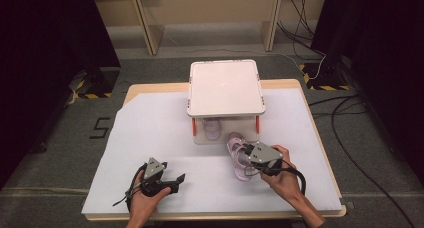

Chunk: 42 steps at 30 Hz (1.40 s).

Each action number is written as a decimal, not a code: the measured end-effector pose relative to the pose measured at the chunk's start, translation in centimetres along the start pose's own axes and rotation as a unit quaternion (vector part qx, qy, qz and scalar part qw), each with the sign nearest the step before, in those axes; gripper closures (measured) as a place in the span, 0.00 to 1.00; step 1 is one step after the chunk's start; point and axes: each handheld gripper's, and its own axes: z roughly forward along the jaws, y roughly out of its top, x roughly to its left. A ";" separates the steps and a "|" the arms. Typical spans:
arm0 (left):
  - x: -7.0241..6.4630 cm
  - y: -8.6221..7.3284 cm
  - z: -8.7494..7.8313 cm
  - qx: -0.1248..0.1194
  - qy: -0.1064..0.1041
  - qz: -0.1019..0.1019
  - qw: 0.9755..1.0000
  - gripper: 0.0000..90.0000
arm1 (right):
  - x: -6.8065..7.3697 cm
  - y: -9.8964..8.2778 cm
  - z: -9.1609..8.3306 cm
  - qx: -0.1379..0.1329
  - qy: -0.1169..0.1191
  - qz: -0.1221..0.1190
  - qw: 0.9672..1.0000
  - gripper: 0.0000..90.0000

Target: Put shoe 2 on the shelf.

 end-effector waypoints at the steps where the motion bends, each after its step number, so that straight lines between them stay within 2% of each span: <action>1: 0.0 0.0 0.0 -0.001 -0.001 0.000 1.000 0.19 | -0.3 0.0 0.3 0.001 -0.005 -0.001 1.000 0.95; 8: 0.0 0.0 -0.1 -0.001 0.000 -0.002 1.000 0.19 | -1.7 0.6 3.0 -0.001 -0.031 -0.001 1.000 0.95; 9: 0.0 0.0 0.0 -0.001 0.000 -0.001 1.000 0.19 | -2.0 0.8 3.7 -0.001 -0.037 -0.008 0.999 0.95; 15: 0.1 0.0 -0.1 -0.003 -0.002 -0.002 1.000 0.19 | -2.6 1.3 6.1 0.011 -0.054 -0.008 0.998 0.95; 22: 0.0 0.0 -0.1 -0.003 -0.002 -0.002 1.000 0.19 | -3.3 1.2 8.0 0.024 -0.071 -0.006 0.997 0.94; 25: 0.0 0.0 -0.1 -0.002 -0.003 -0.001 1.000 0.19 | -3.3 0.9 8.8 0.033 -0.073 -0.014 0.997 0.93; 28: -0.1 0.0 -0.1 -0.001 -0.005 0.000 1.000 0.19 | -3.2 0.6 9.1 0.034 -0.068 -0.011 0.997 0.90; 30: -0.1 0.0 -0.1 -0.001 -0.005 0.001 1.000 0.19 | -3.1 0.8 9.3 0.039 -0.064 -0.010 0.997 0.79; 33: -0.1 0.0 -0.1 -0.002 -0.006 0.000 1.000 0.19 | -3.0 1.0 9.3 0.042 -0.063 0.000 0.997 0.72; 36: -0.1 0.0 -0.1 -0.001 -0.005 0.000 1.000 0.19 | -3.1 1.1 8.8 0.041 -0.060 0.022 0.997 0.64; 40: -0.1 0.0 -0.2 -0.002 -0.005 0.000 1.000 0.19 | -3.2 1.2 7.5 0.034 -0.032 0.050 0.998 0.59; 42: -0.1 0.0 -0.2 -0.002 -0.005 0.000 1.000 0.19 | -3.0 1.2 6.5 0.022 -0.015 0.077 0.997 0.57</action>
